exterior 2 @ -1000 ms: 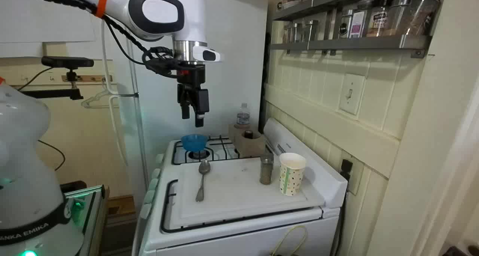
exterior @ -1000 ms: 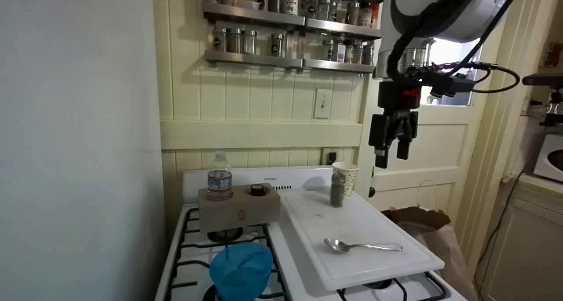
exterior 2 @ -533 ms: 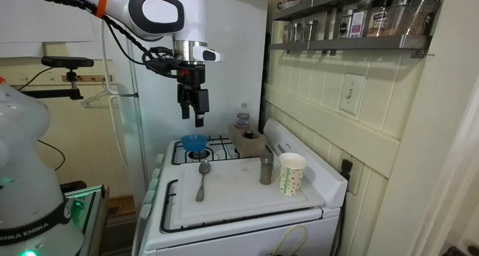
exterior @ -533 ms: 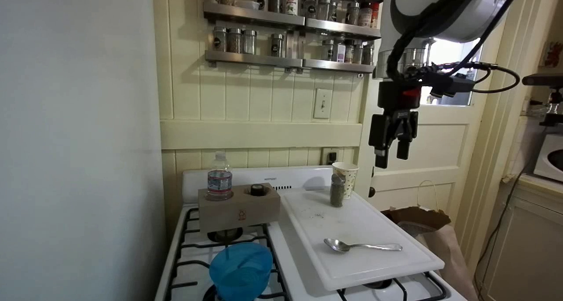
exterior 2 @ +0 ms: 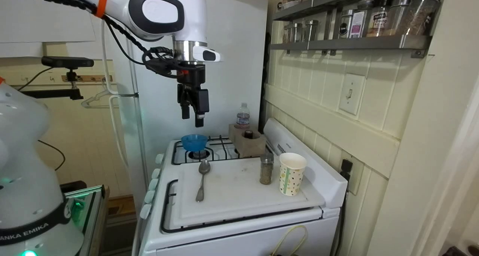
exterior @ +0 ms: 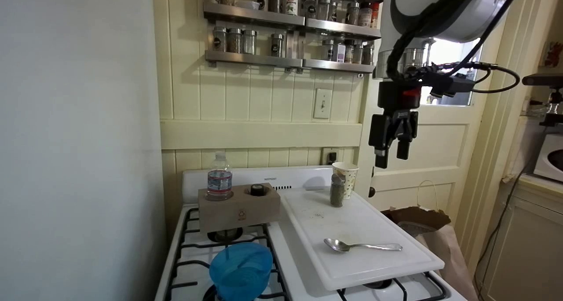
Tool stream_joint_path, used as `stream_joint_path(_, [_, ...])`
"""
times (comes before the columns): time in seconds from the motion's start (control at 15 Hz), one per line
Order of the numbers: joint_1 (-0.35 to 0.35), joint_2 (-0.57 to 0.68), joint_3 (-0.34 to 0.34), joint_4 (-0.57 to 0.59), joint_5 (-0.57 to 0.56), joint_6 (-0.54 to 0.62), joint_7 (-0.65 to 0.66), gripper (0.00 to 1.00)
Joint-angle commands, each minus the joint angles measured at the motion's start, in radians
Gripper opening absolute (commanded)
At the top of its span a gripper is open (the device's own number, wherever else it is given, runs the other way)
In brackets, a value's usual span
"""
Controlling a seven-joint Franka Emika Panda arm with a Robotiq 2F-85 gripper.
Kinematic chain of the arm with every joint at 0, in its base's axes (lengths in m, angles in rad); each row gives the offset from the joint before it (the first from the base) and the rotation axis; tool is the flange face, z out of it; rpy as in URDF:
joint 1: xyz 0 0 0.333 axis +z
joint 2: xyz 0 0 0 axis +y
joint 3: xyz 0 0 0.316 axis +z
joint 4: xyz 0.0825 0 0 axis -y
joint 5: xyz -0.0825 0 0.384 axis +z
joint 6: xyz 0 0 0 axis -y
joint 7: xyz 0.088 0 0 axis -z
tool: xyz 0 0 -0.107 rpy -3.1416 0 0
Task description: Put the spoon in the bowl
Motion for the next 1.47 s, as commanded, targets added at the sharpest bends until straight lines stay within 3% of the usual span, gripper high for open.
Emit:
stream_joint_path(0.0, [-0.005, -0.006, -0.004, -0.016, -0.039, 0.017, -0.015, 1.0])
stream_joint_path(0.53, [0.015, 0.151, -0.163, -0.067, -0.107, 0.033, -0.514, 1.0])
stream_joint_path(0.67, [0.017, 0.243, -0.164, -0.049, -0.113, 0.056, -0.604, 1.0])
stream_joint_path(1.0, [0.025, 0.363, -0.044, -0.154, -0.267, 0.354, -0.55, 1.0])
stream_joint_path(1.07, [0.01, 0.331, -0.069, -0.113, -0.193, 0.259, -0.59, 1.0])
stream_joint_path(1.2, [0.018, 0.37, -0.037, -0.139, -0.23, 0.331, -0.564, 1.0])
stream_joint_path(1.4, [0.018, 0.377, -0.034, -0.14, -0.238, 0.338, -0.562, 1.0])
